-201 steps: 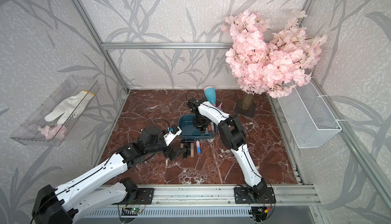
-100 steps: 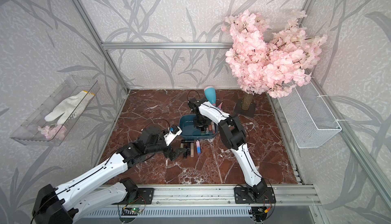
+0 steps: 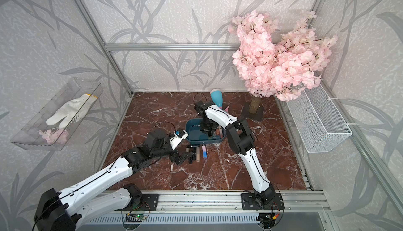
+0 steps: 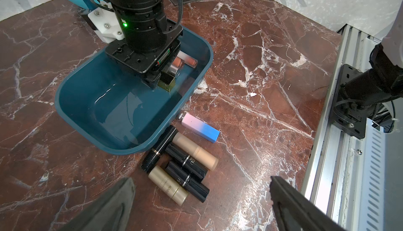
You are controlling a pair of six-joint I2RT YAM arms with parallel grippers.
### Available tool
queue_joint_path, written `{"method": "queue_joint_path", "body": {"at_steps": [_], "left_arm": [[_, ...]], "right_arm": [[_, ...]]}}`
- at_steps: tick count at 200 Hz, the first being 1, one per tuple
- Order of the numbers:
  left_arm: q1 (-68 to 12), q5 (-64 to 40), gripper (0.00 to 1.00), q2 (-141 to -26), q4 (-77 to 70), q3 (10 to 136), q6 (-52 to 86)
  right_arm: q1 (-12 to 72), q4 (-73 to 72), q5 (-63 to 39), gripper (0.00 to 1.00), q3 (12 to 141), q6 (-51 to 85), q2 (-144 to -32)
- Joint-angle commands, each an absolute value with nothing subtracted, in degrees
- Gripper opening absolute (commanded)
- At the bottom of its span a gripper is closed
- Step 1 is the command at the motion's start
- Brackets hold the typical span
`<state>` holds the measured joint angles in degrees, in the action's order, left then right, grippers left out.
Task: Put the lipstick into the storage box
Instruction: Place the lipstick in the storage box, then pick up the lipstick at the center of the board.
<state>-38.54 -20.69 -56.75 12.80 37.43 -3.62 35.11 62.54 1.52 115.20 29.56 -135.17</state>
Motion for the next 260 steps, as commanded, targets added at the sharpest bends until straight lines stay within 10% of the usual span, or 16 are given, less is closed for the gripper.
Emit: {"method": "queue_joint_path", "body": {"at_steps": [1, 260], "left_arm": [[-38.3, -21.0, 1.0, -56.9, 10.9, 38.1, -2.7], [-38.7, -15.0, 1.0, -37.6, 14.2, 27.6, 9.9]], "right_arm": [[34.6, 64.7, 2.8, 0.4, 115.2, 29.7, -131.1], [46.2, 67.3, -9.5, 0.43, 92.2, 26.0, -105.5]]}}
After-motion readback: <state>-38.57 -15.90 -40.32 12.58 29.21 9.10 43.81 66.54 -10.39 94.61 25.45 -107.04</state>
